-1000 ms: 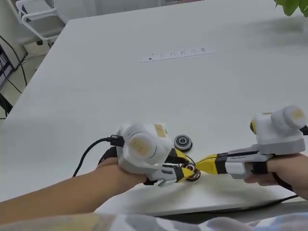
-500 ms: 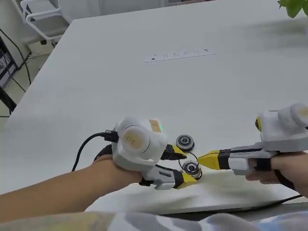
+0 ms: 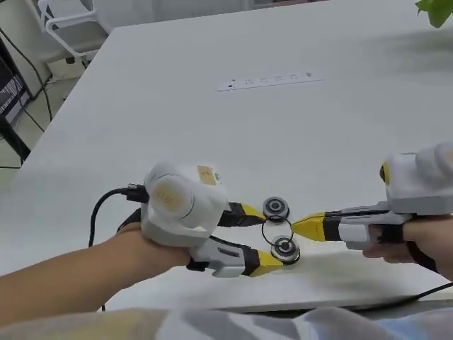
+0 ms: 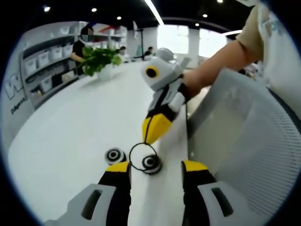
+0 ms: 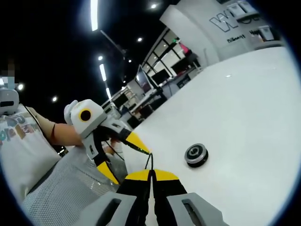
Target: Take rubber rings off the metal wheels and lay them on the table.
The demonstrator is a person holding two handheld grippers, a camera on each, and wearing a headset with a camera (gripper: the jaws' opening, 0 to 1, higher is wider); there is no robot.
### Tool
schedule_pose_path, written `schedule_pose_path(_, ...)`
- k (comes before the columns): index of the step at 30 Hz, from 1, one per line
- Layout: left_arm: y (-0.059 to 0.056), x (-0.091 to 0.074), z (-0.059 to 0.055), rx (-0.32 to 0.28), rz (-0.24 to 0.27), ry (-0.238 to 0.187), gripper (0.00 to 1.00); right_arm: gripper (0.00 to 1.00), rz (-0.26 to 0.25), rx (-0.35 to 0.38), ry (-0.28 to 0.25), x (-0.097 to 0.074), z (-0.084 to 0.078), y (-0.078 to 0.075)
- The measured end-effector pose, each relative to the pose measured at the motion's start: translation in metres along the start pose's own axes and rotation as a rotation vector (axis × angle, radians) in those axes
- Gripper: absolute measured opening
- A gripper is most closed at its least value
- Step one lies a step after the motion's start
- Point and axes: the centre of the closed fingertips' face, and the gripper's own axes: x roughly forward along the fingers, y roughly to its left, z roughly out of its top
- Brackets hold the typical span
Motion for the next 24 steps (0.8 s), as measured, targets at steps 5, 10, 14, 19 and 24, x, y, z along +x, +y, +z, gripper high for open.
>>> schedule_pose_path(5, 0.002, -0.015, -0.001, -0.023, 0.019, -0.017, 0.47, 0.0, 0.008, -0.013, 0.004, 0.003, 0.007, 0.002)
schedule_pose_path(10, 0.006, -0.03, -0.002, -0.036, 0.046, -0.032, 0.52, 0.0, 0.016, -0.028, 0.015, 0.008, 0.013, 0.004)
schedule_pose_path(14, 0.008, -0.041, -0.003, -0.047, 0.063, -0.04, 0.55, 0.0, 0.022, -0.039, 0.032, 0.014, 0.015, 0.004)
schedule_pose_path(19, 0.011, -0.053, -0.006, -0.058, 0.086, -0.047, 0.59, 0.0, 0.022, -0.049, 0.054, 0.021, 0.015, 0.002)
schedule_pose_path(24, 0.015, -0.063, -0.011, -0.073, 0.112, -0.047, 0.62, 0.0, 0.025, -0.062, 0.087, 0.029, 0.014, 0.002)
